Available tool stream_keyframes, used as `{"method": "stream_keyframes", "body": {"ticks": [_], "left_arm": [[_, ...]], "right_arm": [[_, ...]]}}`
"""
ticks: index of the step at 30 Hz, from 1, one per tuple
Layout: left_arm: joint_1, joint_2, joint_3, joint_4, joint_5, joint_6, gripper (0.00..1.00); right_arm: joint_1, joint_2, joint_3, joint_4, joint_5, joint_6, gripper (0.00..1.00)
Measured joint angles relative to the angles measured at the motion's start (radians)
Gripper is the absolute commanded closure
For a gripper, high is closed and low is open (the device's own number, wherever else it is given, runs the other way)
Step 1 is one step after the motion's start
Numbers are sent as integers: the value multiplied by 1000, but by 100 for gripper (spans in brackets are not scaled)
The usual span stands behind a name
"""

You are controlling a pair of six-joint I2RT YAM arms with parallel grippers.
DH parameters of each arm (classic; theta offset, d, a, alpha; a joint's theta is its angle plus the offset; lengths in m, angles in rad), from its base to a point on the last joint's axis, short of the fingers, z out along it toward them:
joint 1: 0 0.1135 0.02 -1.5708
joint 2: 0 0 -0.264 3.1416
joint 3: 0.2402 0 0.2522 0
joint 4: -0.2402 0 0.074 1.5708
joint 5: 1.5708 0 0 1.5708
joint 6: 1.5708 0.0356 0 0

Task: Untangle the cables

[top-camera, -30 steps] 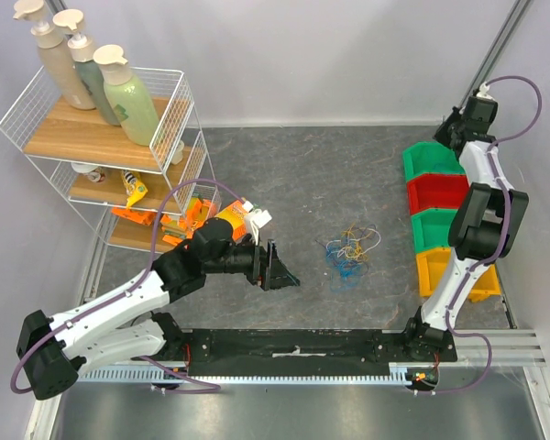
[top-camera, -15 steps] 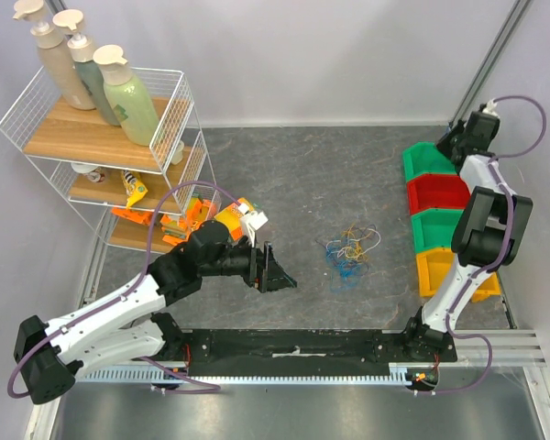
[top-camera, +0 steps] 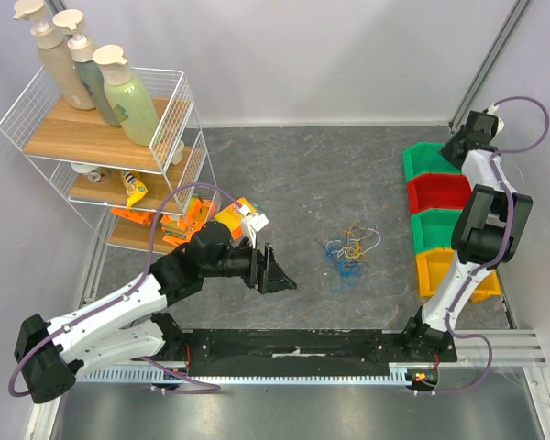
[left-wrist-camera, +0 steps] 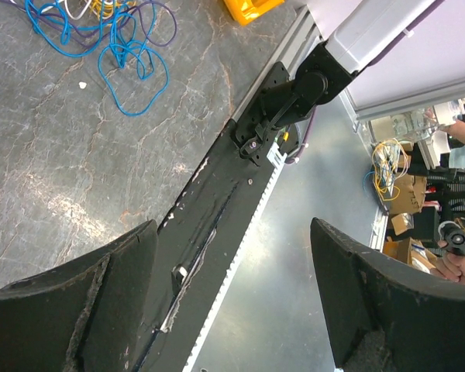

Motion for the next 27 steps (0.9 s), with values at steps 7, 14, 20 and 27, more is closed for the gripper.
{"method": "stream_keyframes", "body": {"ticks": [7, 14, 20, 27], "left_arm": [[0, -4, -3, 1, 0, 0, 14], [0, 1, -11, 3, 1, 0, 14], [0, 30, -25, 16, 10, 0, 15], [-3, 85, -38, 55, 19, -16, 15]], "right_arm": [[38, -5, 100, -97, 47, -85, 32], [215, -329, -227, -122, 74, -88, 36], [565, -606, -594, -138, 40, -67, 39], [569, -904, -798, -286, 68, -54, 44]]}}
